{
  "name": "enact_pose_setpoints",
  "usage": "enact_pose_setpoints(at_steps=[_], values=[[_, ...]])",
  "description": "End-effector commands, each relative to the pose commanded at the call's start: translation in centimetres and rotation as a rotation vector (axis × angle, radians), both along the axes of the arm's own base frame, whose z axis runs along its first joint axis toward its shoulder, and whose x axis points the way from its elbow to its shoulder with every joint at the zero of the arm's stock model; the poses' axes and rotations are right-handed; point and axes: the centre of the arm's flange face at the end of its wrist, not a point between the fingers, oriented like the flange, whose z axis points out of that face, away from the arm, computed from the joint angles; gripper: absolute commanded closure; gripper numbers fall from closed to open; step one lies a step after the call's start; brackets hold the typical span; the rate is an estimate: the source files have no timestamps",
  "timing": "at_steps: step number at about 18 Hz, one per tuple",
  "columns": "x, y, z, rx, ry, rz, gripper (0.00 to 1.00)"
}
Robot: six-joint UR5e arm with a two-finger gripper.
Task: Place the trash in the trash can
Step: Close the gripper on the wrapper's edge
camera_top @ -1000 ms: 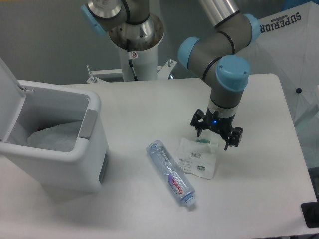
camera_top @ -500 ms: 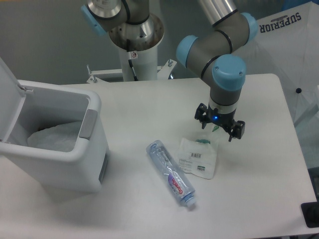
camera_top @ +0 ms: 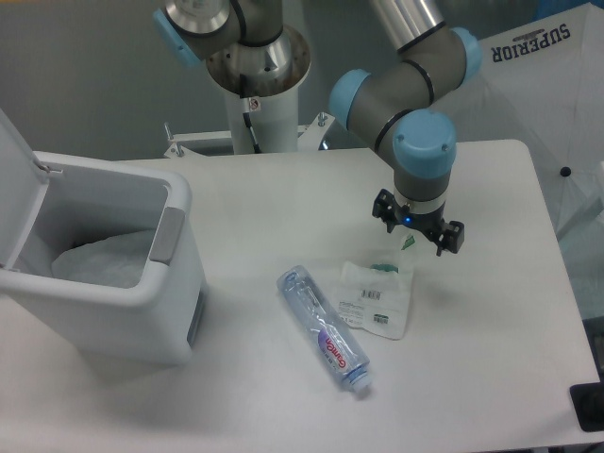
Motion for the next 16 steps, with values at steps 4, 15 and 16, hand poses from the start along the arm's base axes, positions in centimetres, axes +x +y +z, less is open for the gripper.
enact_pose_setpoints(at_steps=[4, 15, 16], values=[[0.3, -0.4, -0.6, -0.035, 0.003, 0.003, 0.64], [2.0, 2.4, 1.2, -0.005, 0.034, -0.028, 1.00], [2.3, 2.6, 1.6, 0.004, 0.035, -0.034, 1.00]])
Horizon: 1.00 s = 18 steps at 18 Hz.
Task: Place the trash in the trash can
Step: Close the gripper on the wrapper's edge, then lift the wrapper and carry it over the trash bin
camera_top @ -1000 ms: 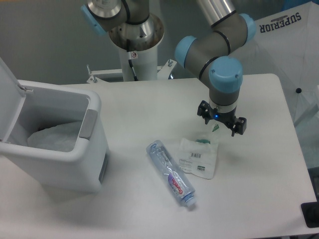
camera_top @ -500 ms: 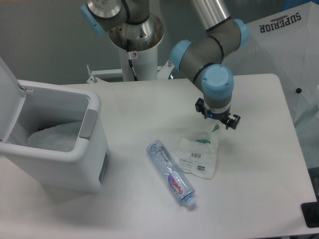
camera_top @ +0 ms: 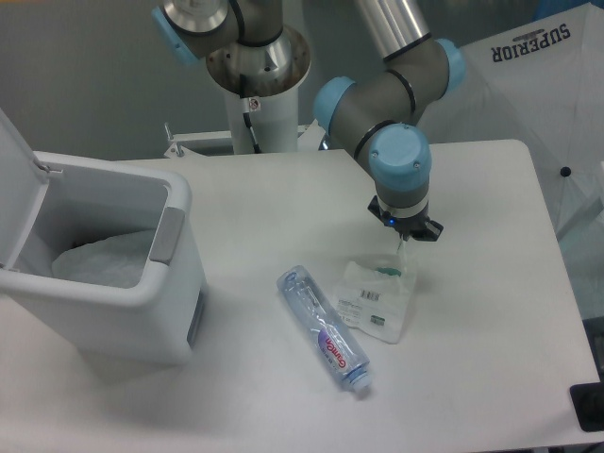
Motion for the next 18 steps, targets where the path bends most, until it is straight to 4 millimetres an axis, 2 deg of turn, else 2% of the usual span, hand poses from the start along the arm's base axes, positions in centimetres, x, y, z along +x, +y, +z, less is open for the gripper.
enact_pose_setpoints(at_steps=[4, 6, 8, 12, 18], values=[[0.5, -0.5, 2.6, 0.034, -0.002, -0.006, 1.00], [0.5, -1.0, 4.9, 0.056, 0.004, -0.002, 1.00], [0.5, -0.3, 6.5, 0.140, -0.004, 0.009, 1.00], [-0.2, 1.2, 11.2, 0.291, 0.010, 0.103, 1.00], [-0.4, 2.3, 15.1, 0.424, -0.011, 0.164, 1.00]])
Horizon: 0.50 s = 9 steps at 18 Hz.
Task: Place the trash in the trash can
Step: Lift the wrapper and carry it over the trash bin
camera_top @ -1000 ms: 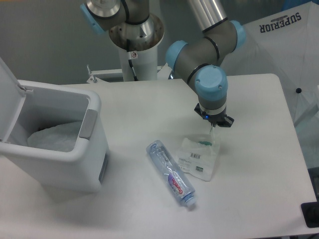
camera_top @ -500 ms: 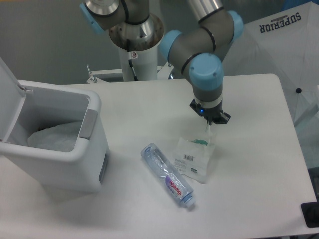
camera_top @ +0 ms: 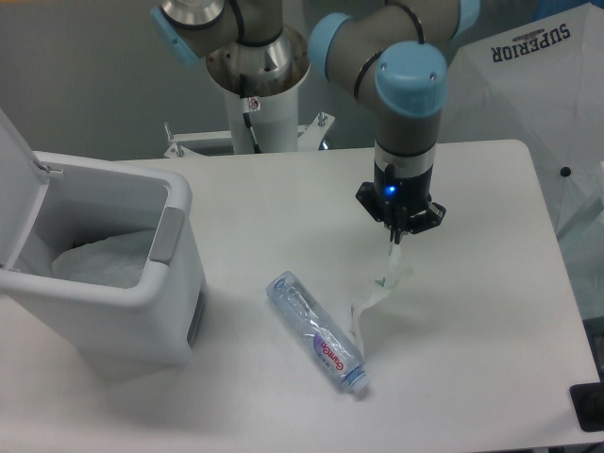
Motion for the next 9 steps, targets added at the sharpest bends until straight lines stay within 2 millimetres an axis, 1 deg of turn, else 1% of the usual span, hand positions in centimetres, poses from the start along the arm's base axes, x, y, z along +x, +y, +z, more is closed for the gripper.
enact_pose_setpoints(at_steps=[1, 4, 6, 9], values=[[0.1, 0.1, 0.7, 0.025, -0.002, 0.007, 1.00], [0.3, 0.7, 3.6, 0.112, -0.002, 0.053, 1.00], [1.3, 1.0, 5.3, 0.169, -0.009, 0.062, 1.00], [2.7, 0.8, 7.6, 0.240, -0.014, 0.053, 1.00]])
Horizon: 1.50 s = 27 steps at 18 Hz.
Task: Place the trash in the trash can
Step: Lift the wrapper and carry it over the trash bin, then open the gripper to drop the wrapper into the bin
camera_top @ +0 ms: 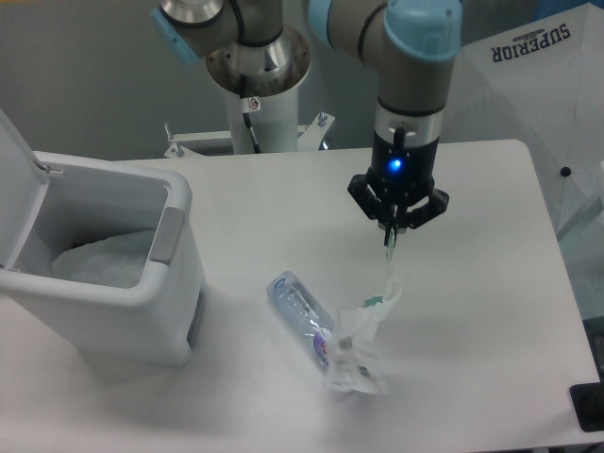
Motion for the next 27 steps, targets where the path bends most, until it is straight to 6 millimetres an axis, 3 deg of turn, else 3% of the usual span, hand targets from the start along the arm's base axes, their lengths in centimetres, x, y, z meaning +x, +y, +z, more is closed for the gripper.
enact_pose_setpoints(at_steps=[9, 18, 23, 27], values=[[6.1, -0.8, 5.6, 0.201, -0.016, -0.071, 1.00], [13.9, -1.5, 8.5, 0.338, -0.041, -0.187, 1.00], [18.8, -1.9, 7.7, 0.338, -0.039, -0.256, 1.00], [20.8, -1.8, 7.2, 0.333, -0.012, -0.335, 1.00]])
